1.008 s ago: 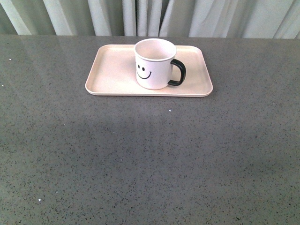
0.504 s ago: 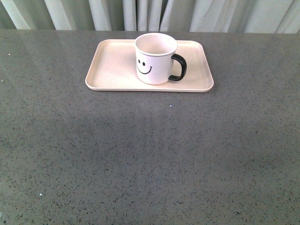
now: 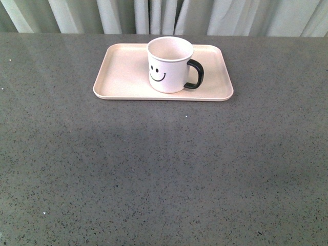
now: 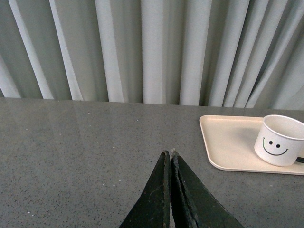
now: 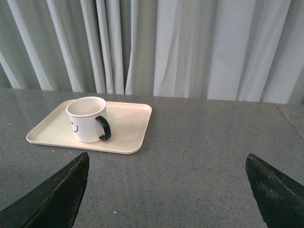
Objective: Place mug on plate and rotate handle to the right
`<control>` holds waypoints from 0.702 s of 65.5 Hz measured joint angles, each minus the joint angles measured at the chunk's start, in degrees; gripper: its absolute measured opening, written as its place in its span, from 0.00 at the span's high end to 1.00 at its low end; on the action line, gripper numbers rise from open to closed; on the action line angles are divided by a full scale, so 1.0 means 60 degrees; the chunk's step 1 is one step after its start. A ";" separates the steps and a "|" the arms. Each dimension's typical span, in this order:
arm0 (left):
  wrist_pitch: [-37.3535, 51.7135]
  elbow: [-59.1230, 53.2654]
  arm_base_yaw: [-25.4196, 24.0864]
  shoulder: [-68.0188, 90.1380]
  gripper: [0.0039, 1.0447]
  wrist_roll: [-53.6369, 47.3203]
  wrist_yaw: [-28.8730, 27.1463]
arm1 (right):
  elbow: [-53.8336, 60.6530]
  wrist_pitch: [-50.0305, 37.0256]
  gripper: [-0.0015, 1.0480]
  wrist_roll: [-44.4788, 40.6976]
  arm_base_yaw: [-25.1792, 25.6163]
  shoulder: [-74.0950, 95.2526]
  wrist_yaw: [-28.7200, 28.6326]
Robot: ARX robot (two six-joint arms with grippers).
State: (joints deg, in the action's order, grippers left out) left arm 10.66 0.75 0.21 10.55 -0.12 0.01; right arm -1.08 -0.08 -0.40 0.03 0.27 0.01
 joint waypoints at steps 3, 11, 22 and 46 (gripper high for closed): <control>-0.0408 0.0000 0.0000 -0.0350 0.99 0.0000 0.0000 | 0.0000 0.0000 0.09 0.0000 0.0000 0.0000 0.0000; -0.1712 0.0000 0.0000 -0.1570 0.99 0.0000 0.0000 | 0.0000 0.0000 0.09 0.0000 0.0000 0.0000 0.0000; -0.1781 0.0000 -0.0007 -0.1599 0.99 0.0000 0.0000 | 0.0000 0.0000 0.09 0.0000 0.0000 0.0004 0.0000; -0.1781 0.0000 -0.0007 -0.1603 0.40 0.0004 -0.0004 | 0.0000 0.0000 0.09 0.0000 0.0000 0.0000 0.0000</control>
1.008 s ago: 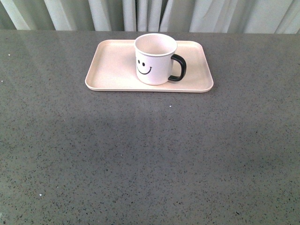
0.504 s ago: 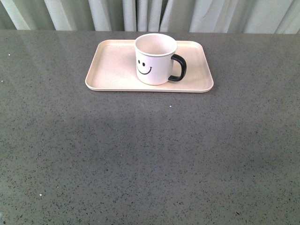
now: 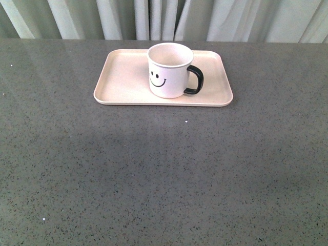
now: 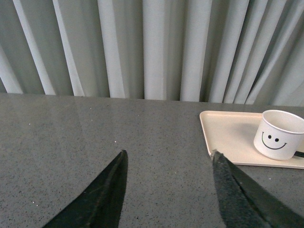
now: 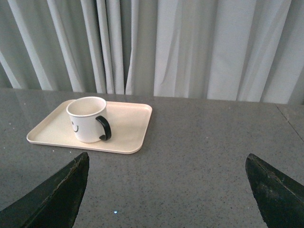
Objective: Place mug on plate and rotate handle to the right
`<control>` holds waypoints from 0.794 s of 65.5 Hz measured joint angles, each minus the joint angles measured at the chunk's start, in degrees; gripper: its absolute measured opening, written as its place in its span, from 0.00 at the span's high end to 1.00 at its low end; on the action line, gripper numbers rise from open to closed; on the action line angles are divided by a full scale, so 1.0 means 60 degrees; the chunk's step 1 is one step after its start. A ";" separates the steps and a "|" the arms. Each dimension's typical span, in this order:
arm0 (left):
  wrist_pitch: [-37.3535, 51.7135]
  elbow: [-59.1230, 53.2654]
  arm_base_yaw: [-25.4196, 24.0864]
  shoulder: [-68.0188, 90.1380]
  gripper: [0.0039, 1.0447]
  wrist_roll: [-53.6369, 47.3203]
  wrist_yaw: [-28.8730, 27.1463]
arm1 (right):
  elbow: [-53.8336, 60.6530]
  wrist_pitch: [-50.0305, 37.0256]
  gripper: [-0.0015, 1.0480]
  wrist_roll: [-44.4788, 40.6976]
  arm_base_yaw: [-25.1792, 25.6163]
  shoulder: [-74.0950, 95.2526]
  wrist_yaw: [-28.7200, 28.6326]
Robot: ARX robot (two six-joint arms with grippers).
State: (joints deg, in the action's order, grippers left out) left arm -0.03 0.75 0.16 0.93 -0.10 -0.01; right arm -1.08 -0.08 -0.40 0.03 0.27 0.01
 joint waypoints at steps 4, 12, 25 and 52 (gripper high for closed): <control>0.0000 0.0000 0.0000 0.0000 0.29 0.0000 0.0000 | 0.0000 0.0000 0.09 0.0000 0.0000 0.0000 0.0000; 0.0004 0.0000 0.0000 -0.0004 0.07 -0.0011 0.0000 | 0.0000 0.0000 0.09 0.0000 0.0000 0.0000 0.0000; 0.0000 0.0004 -0.0004 -0.0004 0.09 -0.0004 0.0004 | -0.3599 0.3774 0.09 -0.1599 0.1417 0.6506 -0.4615; 0.0000 0.0004 -0.0004 -0.0004 0.09 -0.0004 0.0004 | -1.2473 0.2575 0.09 -0.1231 -0.0736 1.7362 -0.1974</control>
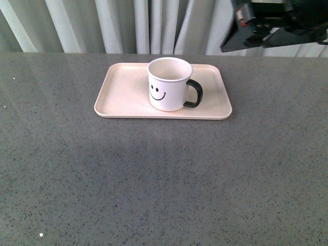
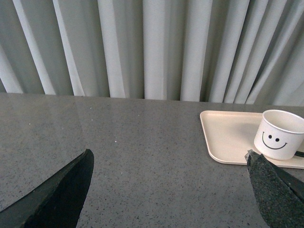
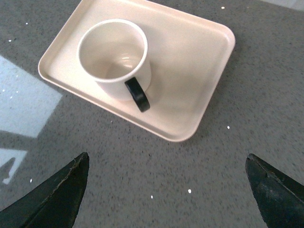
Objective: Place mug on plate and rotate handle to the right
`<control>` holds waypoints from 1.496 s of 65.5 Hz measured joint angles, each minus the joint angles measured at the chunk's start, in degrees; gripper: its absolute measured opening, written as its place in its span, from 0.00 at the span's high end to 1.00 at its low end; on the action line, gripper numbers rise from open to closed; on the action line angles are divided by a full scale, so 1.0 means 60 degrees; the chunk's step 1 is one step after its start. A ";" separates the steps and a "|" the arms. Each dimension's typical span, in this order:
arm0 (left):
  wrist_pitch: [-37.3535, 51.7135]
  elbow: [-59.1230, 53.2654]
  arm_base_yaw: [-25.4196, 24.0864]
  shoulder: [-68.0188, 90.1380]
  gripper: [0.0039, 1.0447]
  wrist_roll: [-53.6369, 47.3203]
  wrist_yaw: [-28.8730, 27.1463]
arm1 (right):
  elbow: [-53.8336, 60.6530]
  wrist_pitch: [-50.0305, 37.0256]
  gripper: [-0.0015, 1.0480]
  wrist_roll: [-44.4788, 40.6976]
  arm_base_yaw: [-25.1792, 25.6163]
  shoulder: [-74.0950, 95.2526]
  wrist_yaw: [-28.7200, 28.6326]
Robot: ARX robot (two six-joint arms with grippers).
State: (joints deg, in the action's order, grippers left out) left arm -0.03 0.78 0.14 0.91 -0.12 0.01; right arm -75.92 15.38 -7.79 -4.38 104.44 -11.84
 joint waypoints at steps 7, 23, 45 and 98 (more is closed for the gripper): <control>0.0000 -0.0004 0.0000 0.0000 0.09 0.0000 0.0000 | -0.1982 0.0674 0.09 0.0317 -0.0310 0.1880 0.0423; 0.0004 0.0000 0.0004 0.0000 0.09 0.0000 0.0000 | -0.4047 0.1424 0.09 0.0648 -0.0801 0.3344 0.0933; 0.0000 -0.0004 0.0000 0.0000 0.09 0.0000 0.0000 | -0.5271 0.2084 0.09 0.0790 -0.1144 0.4452 0.1439; 0.0004 -0.0004 0.0000 0.0000 0.09 0.0000 0.0000 | -0.6448 0.2710 0.09 0.1162 -0.1381 0.5286 0.1712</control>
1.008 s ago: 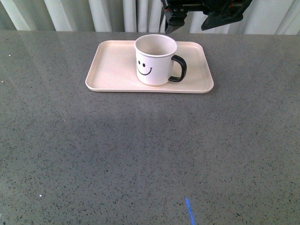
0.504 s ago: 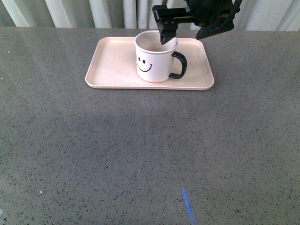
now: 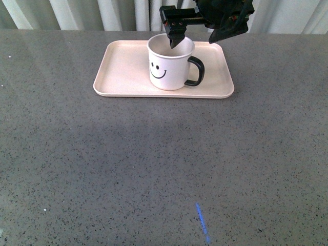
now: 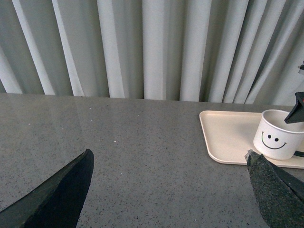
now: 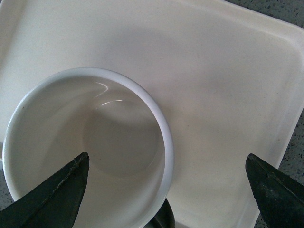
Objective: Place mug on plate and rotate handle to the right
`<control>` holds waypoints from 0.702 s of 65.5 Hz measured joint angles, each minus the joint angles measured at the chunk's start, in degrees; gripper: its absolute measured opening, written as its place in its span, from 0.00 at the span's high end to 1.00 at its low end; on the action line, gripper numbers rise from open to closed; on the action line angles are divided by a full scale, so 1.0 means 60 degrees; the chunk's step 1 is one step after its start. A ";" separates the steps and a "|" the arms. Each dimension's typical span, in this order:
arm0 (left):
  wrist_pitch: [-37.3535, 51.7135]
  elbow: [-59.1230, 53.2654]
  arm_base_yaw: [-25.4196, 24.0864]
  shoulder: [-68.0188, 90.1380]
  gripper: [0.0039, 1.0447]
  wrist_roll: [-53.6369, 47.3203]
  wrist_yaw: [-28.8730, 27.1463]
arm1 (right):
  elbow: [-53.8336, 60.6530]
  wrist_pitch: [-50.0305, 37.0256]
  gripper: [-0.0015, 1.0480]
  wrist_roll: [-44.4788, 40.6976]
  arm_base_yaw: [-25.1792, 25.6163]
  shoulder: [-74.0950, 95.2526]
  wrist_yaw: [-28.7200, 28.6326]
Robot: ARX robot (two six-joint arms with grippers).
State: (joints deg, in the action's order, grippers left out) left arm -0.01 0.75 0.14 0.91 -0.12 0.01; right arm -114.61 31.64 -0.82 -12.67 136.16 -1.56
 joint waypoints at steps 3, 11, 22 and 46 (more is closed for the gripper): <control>-0.0004 0.0004 0.0000 0.0000 0.09 0.0000 0.0000 | -0.0066 0.0069 0.09 0.0000 -0.0015 0.0047 0.0033; -0.0004 0.0000 0.0000 0.0000 0.09 0.0004 0.0000 | -0.0102 0.0117 0.09 0.0000 -0.0033 0.0087 0.0160; 0.0000 0.0000 0.0004 0.0000 0.09 0.0000 0.0000 | -0.0102 0.0120 0.09 0.0000 -0.0040 0.0091 0.0233; -0.0004 0.0000 0.0000 0.0000 0.09 0.0000 0.0000 | -0.0215 0.0197 0.14 0.0080 -0.0073 0.0335 0.0266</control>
State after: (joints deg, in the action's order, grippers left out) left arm -0.03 0.75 0.14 0.91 -0.12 0.01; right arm -115.90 32.82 -0.34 -13.10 138.17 0.03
